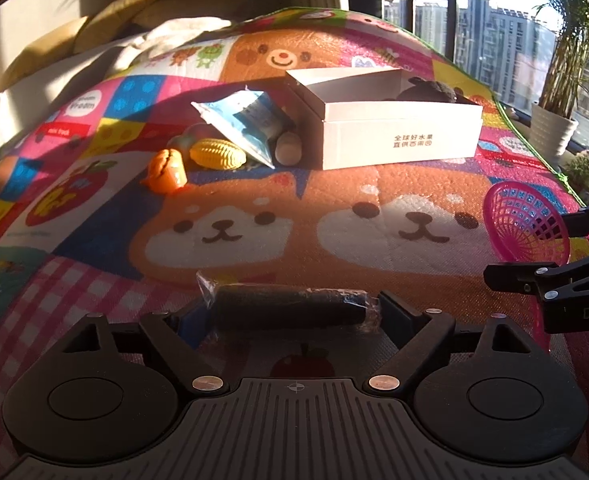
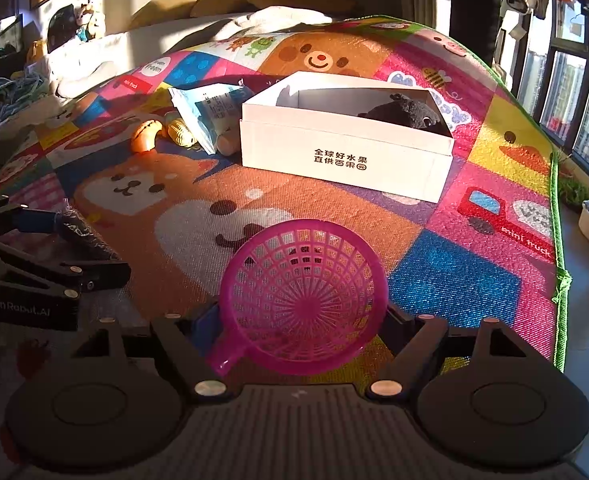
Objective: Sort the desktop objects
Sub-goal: 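Carry the black stick with the left tool while the right tool carries the pink basket, then drop the black stick into the box with the left tool while the right tool drops the basket in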
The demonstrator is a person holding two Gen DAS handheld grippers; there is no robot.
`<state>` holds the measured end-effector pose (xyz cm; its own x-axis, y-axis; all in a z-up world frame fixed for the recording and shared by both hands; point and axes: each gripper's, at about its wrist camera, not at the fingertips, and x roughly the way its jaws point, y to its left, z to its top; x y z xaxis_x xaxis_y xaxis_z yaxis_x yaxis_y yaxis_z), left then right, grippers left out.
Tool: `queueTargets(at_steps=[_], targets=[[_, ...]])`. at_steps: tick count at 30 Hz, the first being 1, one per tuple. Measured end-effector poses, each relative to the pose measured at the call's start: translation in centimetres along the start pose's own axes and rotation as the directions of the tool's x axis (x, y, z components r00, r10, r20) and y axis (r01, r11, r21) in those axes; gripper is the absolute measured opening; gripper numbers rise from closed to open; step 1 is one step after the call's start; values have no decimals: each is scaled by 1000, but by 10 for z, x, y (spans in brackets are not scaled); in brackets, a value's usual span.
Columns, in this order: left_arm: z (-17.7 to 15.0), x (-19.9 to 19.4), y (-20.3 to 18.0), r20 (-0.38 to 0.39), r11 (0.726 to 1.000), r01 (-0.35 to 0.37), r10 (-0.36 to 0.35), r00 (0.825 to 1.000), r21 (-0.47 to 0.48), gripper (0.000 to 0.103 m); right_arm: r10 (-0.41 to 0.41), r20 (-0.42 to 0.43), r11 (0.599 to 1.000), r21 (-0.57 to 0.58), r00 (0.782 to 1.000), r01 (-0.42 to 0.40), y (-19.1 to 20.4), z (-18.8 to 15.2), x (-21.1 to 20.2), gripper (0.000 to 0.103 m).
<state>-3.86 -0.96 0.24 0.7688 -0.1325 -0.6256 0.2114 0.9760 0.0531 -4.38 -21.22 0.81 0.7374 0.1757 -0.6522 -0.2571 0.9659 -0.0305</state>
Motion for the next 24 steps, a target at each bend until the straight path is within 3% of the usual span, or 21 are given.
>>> queueTargets(at_steps=[4, 8, 13, 18, 22, 24], targets=[[0, -4, -7, -2, 999, 11, -11, 1000, 45, 90, 14, -11, 1000, -6, 1000, -14, -4, 1, -7, 80], [6, -13, -15, -8, 992, 78, -78, 997, 101, 89, 41, -12, 999, -14, 999, -41, -12, 6, -21, 80], [54, -32, -26, 148, 978, 61, -91, 985, 200, 90, 35, 89, 998, -49, 995, -31, -26, 37, -44, 79], [129, -30, -28, 317, 975, 42, -112, 942, 219, 90, -15, 275, 998, -54, 961, 31, -55, 109, -64, 79], [186, -7, -40, 440, 971, -2, -107, 891, 239, 93, -13, 369, 1000, -17, 929, 21, -79, 179, -61, 80], [208, 13, -39, 446, 981, -5, -84, 891, 193, 100, -21, 387, 1000, 16, 922, 17, -87, 217, -46, 80]])
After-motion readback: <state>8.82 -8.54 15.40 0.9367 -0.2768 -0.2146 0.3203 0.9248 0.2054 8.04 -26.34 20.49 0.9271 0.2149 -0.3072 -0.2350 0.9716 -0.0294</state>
